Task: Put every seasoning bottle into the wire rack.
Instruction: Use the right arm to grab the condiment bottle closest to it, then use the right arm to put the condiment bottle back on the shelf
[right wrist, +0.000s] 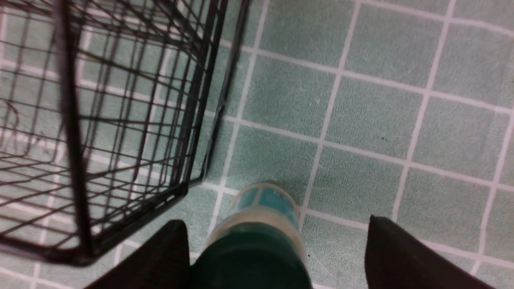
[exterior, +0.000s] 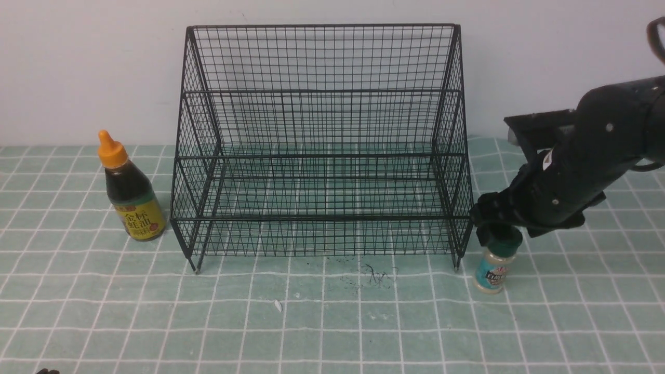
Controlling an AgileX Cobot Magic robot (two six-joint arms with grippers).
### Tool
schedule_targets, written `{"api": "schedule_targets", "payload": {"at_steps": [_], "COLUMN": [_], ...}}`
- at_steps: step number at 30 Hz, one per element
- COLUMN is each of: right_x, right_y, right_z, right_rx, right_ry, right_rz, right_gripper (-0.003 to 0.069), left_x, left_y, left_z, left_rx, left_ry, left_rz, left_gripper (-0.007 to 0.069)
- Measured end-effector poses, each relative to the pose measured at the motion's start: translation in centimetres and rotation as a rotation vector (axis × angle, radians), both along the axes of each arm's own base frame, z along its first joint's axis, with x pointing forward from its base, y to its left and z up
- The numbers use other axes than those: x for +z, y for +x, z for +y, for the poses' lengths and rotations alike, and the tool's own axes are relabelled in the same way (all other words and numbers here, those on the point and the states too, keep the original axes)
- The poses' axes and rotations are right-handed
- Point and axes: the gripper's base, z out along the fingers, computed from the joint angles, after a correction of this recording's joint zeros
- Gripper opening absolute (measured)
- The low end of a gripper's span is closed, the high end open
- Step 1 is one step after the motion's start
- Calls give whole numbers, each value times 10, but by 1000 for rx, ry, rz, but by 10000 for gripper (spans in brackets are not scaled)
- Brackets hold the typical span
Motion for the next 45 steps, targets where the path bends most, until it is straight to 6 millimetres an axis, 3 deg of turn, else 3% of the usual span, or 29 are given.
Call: {"api": "schedule_targets", "payload": {"at_steps": [1,5,9,11,13,15,19,23,27,32,34,45], "right_x": [-1,-5,5,23,55,69,121,145,155,139,122,58], "right_y": [0,0,-9,-19,-34,-42,-70,-72,-53,-19,-4,24], "right_z": [0,1,-1,-2,-4,-4,6,27,51,68,75,88], "right_rx": [0,7,31,38,50,55,106,173,219,230,233,238], "right_ry": [0,-5,-17,-4,17,30,113,151,161,121,93,13], "right_rz": [1,27,64,49,-19,-54,-205,-271,-304,-276,-221,-71], "right_gripper": [515,343,335,335,335,335,335,335,335,335,335,335], "left_x": [0,0,0,0,0,0,0,0,0,0,0,0], "left_y": [0,0,0,0,0,0,0,0,0,0,0,0], "left_z": [0,0,0,0,0,0,0,0,0,0,0,0], "left_rx": [0,0,0,0,0,0,0,0,0,0,0,0], "left_ry": [0,0,0,0,0,0,0,0,0,0,0,0], "left_rz": [0,0,0,0,0,0,0,0,0,0,0,0], "left_gripper": [-6,-6,-6,-6,-6,-6,-6,-6,-6,-6,-6,-6]}}
